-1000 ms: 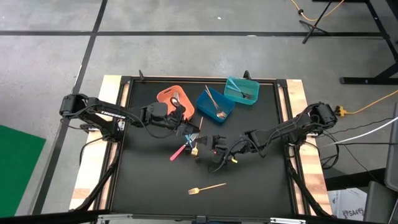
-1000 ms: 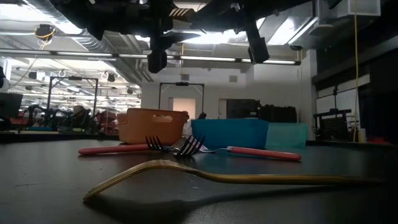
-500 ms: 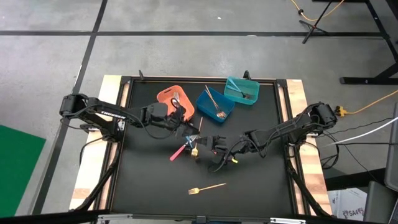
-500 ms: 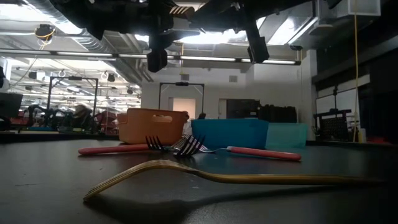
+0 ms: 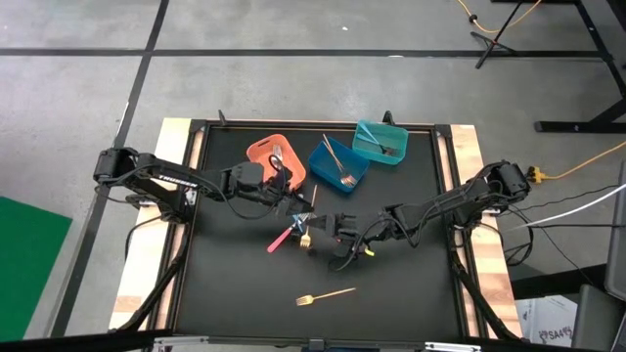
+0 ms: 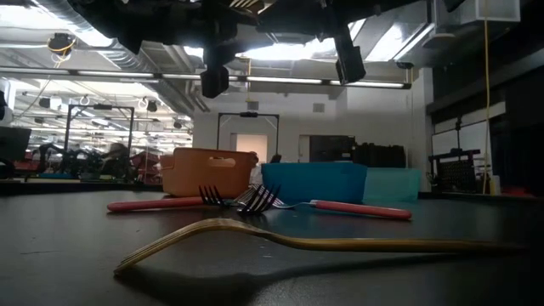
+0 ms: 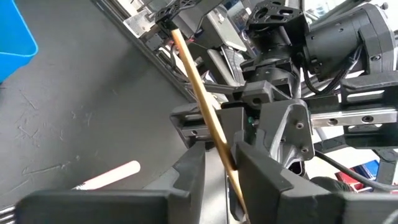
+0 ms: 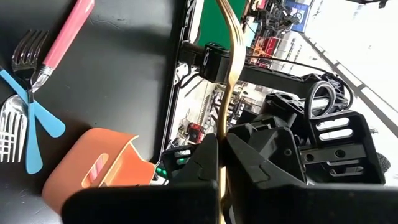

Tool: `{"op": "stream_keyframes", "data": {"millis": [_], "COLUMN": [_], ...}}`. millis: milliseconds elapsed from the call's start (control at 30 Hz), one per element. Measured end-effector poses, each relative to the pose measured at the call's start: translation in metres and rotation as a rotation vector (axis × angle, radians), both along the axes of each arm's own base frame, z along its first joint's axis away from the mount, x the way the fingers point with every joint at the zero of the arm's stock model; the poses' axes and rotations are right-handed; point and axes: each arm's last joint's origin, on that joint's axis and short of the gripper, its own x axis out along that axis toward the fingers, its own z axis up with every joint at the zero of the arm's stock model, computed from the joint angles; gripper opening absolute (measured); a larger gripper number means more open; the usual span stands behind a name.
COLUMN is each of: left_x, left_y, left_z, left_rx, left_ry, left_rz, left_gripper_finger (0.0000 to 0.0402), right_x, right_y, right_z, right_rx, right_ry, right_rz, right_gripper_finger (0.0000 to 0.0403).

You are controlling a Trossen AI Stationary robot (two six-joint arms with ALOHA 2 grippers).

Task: Sort silverware by color (type)
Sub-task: Put the gold fork into the blue bin

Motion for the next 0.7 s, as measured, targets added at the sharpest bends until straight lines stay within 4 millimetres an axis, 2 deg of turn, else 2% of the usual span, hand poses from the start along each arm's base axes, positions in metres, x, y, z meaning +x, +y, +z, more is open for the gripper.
{"op": "stream_keyframes", "data": {"millis": [333,700], "left_x": [0.0,0.0001], "left_y": [0.0,0.0], "left_z": [0.0008,0.0008], "left_rx": [-0.006,-0.026], "left_ry": [-0.004,0.0], "left_rz": [0.001,0.005], "left_gripper_finger": [0.0018,0.0009], "right_x": [-0.0002,-0.0003], "right_y": [-0.0004,-0.0002], "right_z": [-0.0021,-0.002], "right_rx": [-0.005,-0.003], "right_ry": [0.017,0.016], "right_rz": [-0.001,-0.001], "right_gripper_finger": [0.0005,0.0005]}}
